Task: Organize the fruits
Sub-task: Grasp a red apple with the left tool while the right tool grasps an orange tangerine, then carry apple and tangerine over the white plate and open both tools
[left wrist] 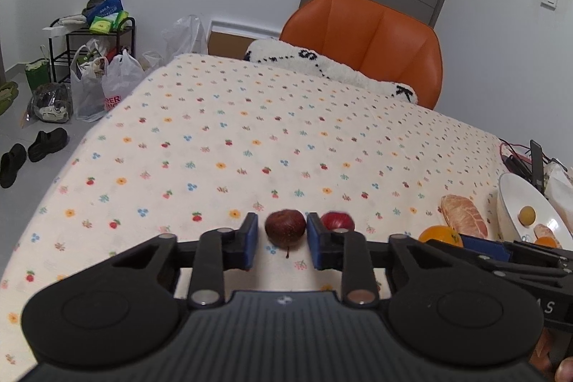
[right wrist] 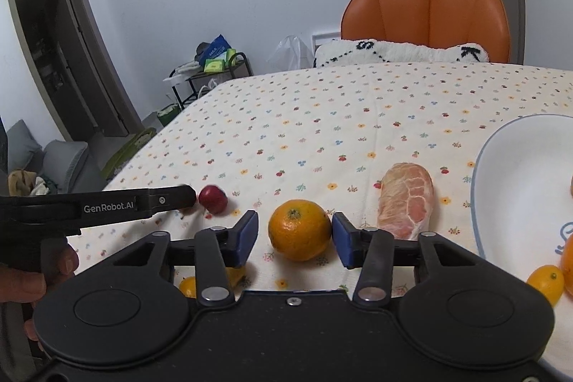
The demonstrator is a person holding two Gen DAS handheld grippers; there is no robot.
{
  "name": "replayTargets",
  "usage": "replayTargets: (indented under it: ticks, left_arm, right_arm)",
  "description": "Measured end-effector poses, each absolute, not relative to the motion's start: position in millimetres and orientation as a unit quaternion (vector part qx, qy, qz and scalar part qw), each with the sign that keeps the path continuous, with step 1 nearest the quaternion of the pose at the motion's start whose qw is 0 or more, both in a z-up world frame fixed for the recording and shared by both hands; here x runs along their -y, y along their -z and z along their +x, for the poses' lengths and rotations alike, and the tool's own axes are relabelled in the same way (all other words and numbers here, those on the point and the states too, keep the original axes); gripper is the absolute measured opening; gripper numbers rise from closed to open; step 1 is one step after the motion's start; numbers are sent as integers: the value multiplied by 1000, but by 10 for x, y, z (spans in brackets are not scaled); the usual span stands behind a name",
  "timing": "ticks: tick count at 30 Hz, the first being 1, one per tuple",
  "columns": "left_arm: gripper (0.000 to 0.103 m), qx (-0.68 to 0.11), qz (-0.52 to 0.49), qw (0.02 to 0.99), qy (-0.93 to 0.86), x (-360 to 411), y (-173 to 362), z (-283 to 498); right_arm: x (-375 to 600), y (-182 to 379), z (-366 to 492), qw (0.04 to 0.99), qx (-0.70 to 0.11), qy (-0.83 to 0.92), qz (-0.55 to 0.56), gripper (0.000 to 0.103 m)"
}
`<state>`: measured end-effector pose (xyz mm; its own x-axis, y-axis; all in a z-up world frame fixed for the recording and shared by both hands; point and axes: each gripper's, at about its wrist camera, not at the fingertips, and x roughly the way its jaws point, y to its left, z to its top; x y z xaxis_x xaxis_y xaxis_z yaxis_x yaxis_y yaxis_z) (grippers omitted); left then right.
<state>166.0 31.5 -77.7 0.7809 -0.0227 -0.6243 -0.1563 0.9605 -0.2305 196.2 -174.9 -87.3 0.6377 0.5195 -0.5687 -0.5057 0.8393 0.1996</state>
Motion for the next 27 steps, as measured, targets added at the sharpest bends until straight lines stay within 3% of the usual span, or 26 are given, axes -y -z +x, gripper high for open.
replayTargets:
  ticks: [3,27]
  left_arm:
    - [23,-326,-134,935,-37,-306,783,1646]
    - [23,-285,-100,953,-7,257,377,1402]
  right_arm:
    - [1760,881,1973,905,-319,-281,10,37]
    - [2324,616,1682,926,-267,-265,42,37]
